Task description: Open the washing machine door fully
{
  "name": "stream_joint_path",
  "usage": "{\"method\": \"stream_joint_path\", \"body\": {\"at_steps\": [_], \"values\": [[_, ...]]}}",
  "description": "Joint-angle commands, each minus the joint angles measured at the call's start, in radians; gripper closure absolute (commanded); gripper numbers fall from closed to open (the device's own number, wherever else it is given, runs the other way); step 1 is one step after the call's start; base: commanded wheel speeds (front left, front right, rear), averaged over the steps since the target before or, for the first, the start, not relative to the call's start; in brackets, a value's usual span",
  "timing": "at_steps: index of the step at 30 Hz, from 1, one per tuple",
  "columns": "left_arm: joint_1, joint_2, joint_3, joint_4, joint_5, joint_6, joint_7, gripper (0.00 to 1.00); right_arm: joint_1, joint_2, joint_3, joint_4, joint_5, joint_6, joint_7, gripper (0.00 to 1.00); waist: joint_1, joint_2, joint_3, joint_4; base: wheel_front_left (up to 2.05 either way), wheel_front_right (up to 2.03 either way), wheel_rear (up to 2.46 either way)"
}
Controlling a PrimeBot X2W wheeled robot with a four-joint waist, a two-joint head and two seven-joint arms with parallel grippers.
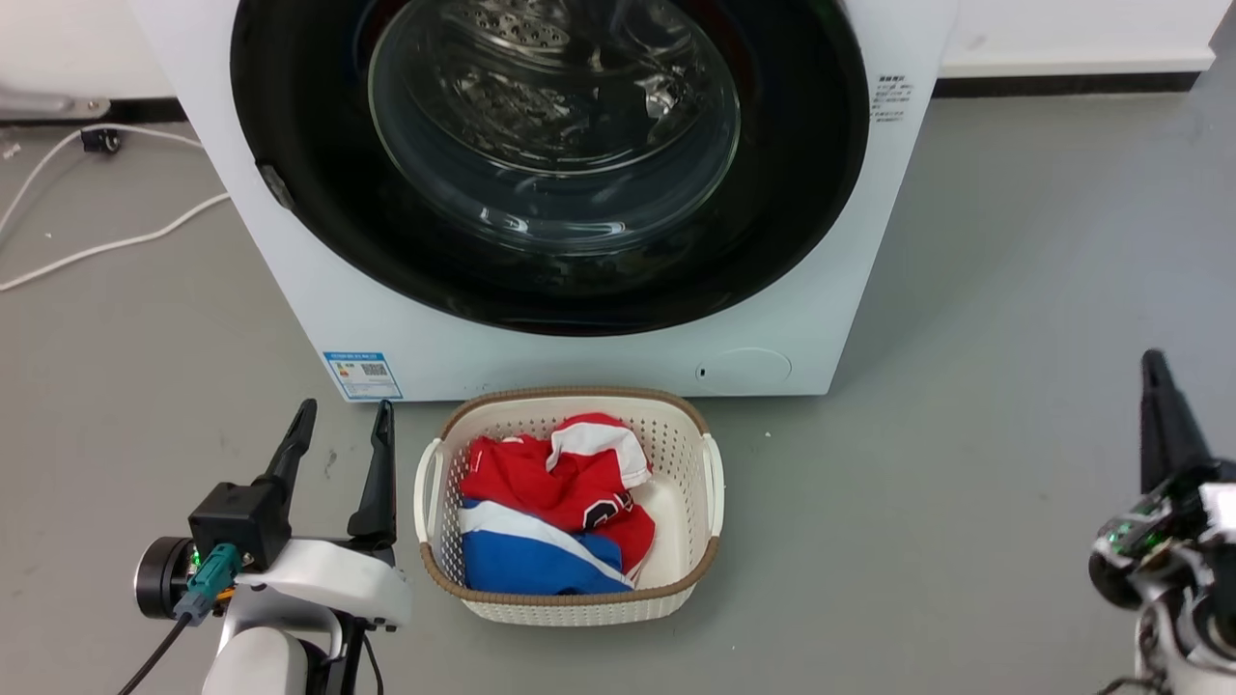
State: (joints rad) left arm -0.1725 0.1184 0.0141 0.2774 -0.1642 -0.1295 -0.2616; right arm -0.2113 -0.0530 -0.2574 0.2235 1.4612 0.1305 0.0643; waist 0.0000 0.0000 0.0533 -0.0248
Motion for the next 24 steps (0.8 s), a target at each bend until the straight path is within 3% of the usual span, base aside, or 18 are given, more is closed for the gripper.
{"method": "stream_joint_path", "body": {"at_steps": [1,6,11,19,24], "values": [[-0.012,0.002,0.000,-0.005,-0.004,-0.002,-0.005,0.00,-0.029,-0.007,-0.011,0.014,0.024,0.000,0.014,1.00,0.0000,0.0000,0.014,0.003,0.00,0.00,0.00],[-0.036,0.010,-0.010,-0.030,-0.011,-0.001,-0.005,0.00,-0.191,-0.076,-0.074,0.176,0.153,0.000,0.101,1.00,0.0000,0.0000,0.072,0.012,0.00,0.00,0.00],[-0.068,0.018,-0.025,-0.050,-0.024,-0.001,-0.005,0.00,-0.392,-0.177,-0.068,0.338,0.223,0.000,0.187,1.00,0.0000,0.0000,0.134,0.029,0.00,0.00,0.00],[-0.119,0.028,-0.051,-0.080,-0.041,-0.001,-0.005,0.00,-0.705,-0.348,0.065,0.559,0.182,0.000,0.329,1.00,0.0000,0.0000,0.223,0.069,0.00,0.00,0.00],[-0.139,0.029,-0.059,-0.101,-0.042,-0.001,-0.005,0.00,-0.895,-0.383,0.181,0.660,0.108,0.000,0.426,1.00,0.0000,0.0000,0.273,0.082,0.00,0.00,0.00]]}}
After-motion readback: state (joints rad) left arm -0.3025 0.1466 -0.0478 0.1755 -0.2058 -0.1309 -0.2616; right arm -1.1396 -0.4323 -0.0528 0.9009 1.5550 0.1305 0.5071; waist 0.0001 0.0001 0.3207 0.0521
